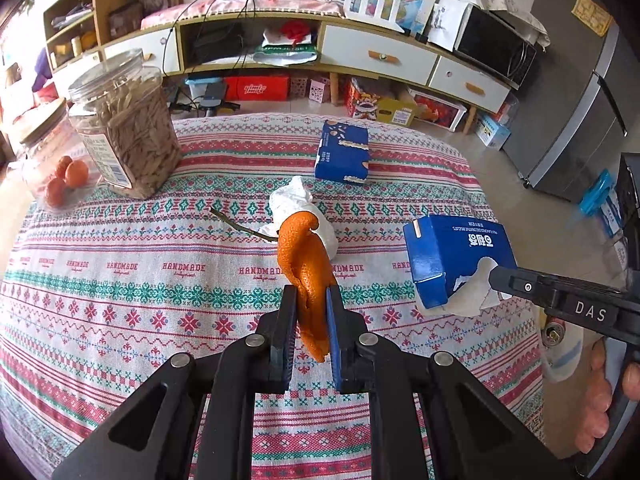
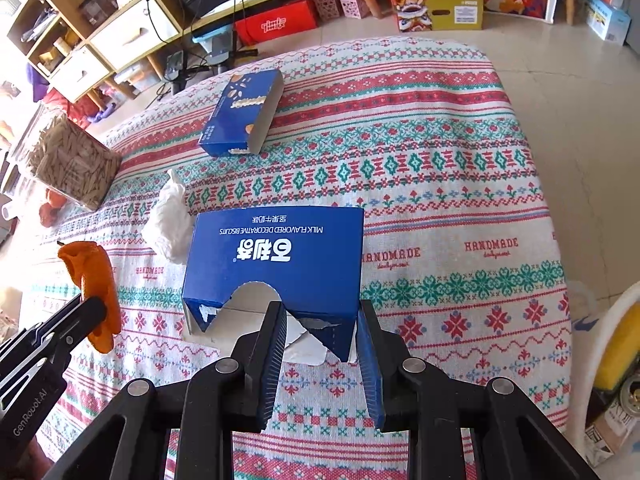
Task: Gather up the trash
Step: 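Drop the orange object and the biscuit box into the bin with both tools, then grasp the white plastic bag on the table with the left tool, then hold the white bag in the left tool while the right tool grasps the small blue box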
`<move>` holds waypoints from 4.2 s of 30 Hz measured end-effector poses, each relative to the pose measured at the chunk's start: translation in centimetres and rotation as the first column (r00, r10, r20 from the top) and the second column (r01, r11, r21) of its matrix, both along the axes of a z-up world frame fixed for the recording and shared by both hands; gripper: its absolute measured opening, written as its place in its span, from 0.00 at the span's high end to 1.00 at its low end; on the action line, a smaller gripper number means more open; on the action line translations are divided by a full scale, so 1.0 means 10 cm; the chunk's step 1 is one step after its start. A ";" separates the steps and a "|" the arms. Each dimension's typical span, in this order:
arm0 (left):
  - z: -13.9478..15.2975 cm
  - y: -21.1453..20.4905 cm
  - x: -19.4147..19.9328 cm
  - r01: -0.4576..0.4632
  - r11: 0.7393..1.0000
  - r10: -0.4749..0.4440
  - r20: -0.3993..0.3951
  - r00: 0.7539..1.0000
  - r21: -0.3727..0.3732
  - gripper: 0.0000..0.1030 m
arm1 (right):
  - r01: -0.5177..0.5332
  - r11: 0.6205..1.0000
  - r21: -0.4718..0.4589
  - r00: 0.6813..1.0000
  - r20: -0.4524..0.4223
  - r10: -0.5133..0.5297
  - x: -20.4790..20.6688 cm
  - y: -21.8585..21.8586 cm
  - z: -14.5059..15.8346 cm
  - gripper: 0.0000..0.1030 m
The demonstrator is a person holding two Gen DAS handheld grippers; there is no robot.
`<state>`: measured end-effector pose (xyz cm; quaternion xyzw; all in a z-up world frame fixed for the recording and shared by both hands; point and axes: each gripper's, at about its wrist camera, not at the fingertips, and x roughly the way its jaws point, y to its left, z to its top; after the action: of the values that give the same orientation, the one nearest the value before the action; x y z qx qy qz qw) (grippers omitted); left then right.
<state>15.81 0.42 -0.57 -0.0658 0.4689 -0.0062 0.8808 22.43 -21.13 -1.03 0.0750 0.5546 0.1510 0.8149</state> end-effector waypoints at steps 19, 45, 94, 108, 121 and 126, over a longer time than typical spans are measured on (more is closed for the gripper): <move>0.40 -0.98 -0.38 0.271 0.950 -0.259 0.093 0.961 -0.154 0.86 | 0.241 0.971 0.002 0.963 0.120 -0.239 -0.58 -1.73 0.63 0.70; -0.59 -3.41 -0.24 0.582 0.777 -0.605 -0.030 0.795 -0.239 0.86 | 0.200 0.918 -0.343 0.942 -0.189 -0.276 -0.78 -2.64 -0.34 0.60; -0.20 -0.72 0.40 0.031 0.982 -0.058 -0.147 0.987 -0.185 0.41 | 0.381 0.909 -0.170 0.917 -0.054 -0.395 -0.33 -2.26 0.12 0.36; -0.60 0.22 0.97 -0.158 0.970 0.137 -0.121 0.983 -0.187 0.81 | 0.120 0.977 -0.175 0.988 -0.072 -0.135 0.04 -0.72 0.01 0.35; 0.07 0.79 0.24 -0.093 0.982 0.065 -0.167 0.984 -0.166 0.81 | 0.146 0.976 0.162 0.976 -0.185 -0.115 0.77 0.19 -0.52 0.35; 0.12 0.97 0.14 -0.117 0.976 0.091 -0.147 0.985 -0.184 0.81 | 0.155 0.964 0.214 0.983 -0.128 -0.129 1.07 0.58 -0.49 0.35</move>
<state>17.19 10.10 0.67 -0.1750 0.5218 -0.0005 0.8349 33.16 -15.38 -5.89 0.2140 0.5725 0.1490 0.7773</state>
